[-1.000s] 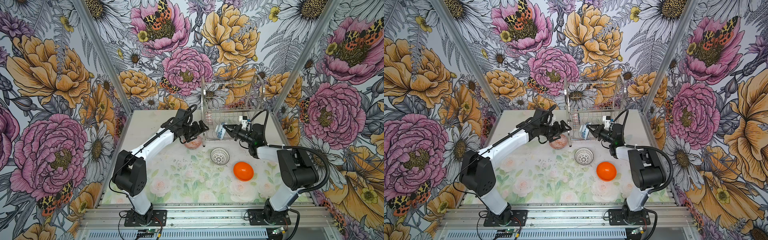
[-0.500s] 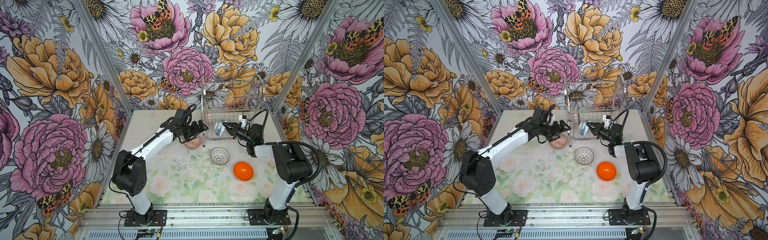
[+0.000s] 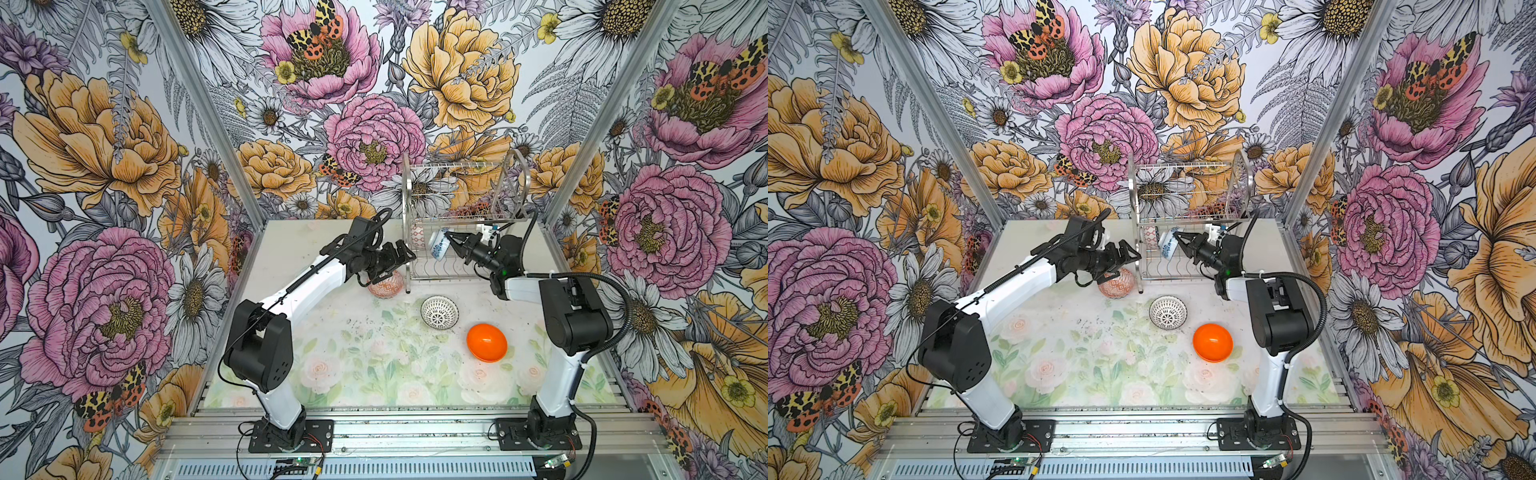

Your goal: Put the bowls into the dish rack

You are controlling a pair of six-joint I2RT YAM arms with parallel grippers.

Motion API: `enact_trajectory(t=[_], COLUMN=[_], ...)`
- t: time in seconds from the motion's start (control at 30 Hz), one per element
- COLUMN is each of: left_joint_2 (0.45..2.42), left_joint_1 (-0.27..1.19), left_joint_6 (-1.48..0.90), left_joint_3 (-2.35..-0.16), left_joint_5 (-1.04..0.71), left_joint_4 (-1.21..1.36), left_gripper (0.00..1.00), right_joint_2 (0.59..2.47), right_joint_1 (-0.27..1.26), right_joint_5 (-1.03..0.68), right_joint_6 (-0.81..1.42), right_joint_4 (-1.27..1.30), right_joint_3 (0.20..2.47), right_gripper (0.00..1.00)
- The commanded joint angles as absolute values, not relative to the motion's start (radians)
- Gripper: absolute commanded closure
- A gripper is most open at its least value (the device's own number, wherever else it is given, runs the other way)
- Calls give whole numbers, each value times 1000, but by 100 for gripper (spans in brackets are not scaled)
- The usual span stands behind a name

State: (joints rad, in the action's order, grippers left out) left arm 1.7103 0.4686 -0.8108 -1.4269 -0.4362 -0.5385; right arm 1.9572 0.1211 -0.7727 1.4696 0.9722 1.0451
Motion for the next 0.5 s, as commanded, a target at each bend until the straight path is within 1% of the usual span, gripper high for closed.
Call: enact_trajectory(t=[0.0, 0.23, 0.47], left_joint_2=[1695, 1689, 1706], left_joint_1=[459, 449, 448], left_joint_6=[-796, -793, -795], left_joint_3=[-1420, -1417, -1434], left_joint_5=[-444, -439, -443], left_joint_4=[-554, -567, -571], left_gripper=[1, 1, 1], right_joint_2=[1981, 2017, 2001], right_joint_1=[114, 113, 123], right_joint_5=[-792, -785, -729], right_joint_6=[1436, 1427, 1425], right_joint_4=[994, 990, 974], right_joint_3=[1113, 1135, 1101], right_gripper=[100, 100, 100])
